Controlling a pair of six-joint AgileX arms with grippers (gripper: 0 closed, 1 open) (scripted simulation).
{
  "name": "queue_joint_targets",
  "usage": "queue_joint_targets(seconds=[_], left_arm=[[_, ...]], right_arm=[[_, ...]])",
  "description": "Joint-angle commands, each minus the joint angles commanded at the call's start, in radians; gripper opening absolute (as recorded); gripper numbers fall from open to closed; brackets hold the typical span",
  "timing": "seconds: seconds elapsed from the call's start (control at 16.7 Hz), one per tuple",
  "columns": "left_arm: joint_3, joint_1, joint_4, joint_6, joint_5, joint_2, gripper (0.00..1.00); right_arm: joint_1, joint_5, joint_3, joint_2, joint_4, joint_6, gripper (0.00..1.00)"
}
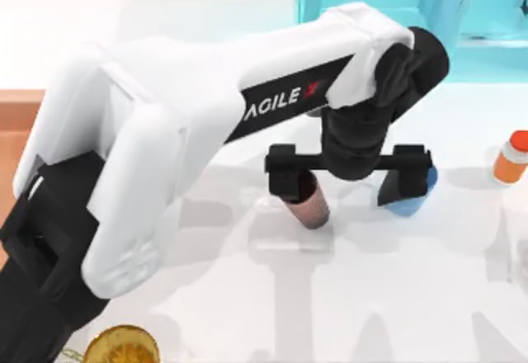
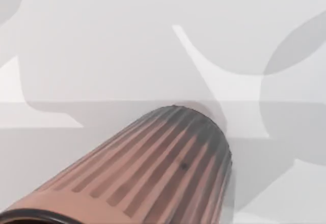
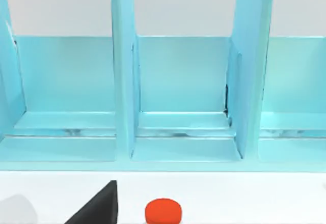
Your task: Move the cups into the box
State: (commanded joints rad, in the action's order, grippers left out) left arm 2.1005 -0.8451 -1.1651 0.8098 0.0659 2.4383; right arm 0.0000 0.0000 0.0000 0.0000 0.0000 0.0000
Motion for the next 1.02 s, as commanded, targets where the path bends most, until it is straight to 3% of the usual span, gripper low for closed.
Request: queue_joint_targets(seconds=[0.78, 1.02], left_arm=[[0.000, 0.000, 0.000, 0.000, 0.000, 0.000, 0.02], [0.000, 0.000, 0.000, 0.000, 0.000, 0.000, 0.00]], right_arm=[[0.000, 0.000, 0.000, 0.000, 0.000, 0.000, 1.00], [0.000, 0.000, 0.000, 0.000, 0.000, 0.000, 1.00]])
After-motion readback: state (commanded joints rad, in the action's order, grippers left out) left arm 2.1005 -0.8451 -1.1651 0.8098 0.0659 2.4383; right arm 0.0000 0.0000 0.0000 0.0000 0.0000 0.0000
